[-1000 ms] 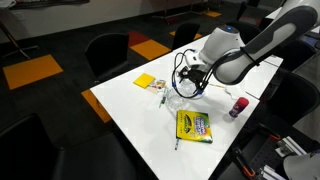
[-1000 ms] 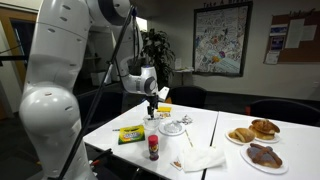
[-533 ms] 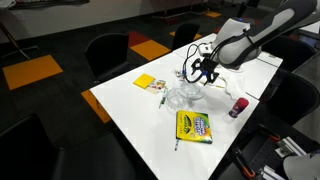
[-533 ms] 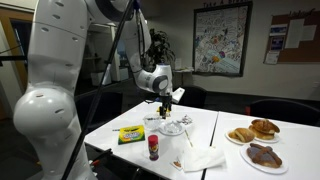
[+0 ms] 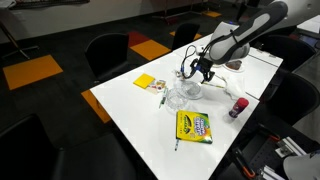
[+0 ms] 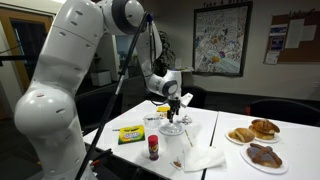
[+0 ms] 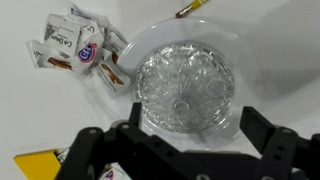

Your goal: Move the glass bowl to the left, then pick the lid and put it on top of the bowl

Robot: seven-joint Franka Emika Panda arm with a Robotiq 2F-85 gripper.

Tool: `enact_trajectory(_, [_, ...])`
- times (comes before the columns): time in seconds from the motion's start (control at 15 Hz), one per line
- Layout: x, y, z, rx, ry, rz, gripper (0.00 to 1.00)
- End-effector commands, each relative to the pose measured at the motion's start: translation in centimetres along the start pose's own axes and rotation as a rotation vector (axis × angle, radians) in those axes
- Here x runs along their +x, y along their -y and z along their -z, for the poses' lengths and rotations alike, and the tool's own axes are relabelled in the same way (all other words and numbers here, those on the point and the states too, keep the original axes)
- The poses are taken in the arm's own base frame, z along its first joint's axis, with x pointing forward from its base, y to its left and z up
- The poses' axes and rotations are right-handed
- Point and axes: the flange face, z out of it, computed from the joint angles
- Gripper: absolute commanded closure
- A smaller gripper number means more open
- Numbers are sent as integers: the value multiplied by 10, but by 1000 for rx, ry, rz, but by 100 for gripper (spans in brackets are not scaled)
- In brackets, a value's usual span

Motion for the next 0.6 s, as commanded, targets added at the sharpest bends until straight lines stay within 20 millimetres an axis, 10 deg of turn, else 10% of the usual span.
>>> enact_trajectory(0.0, [-1,-20,-26,21,-29,0,0])
enact_trajectory(0.33, [7,-29,-47,97,-17,-35,0])
enact_trajectory(0.4, [7,-30,-49,116,-14,-46,25])
enact_trajectory(0.53, [9,-31,-50,147,-9,-66,34])
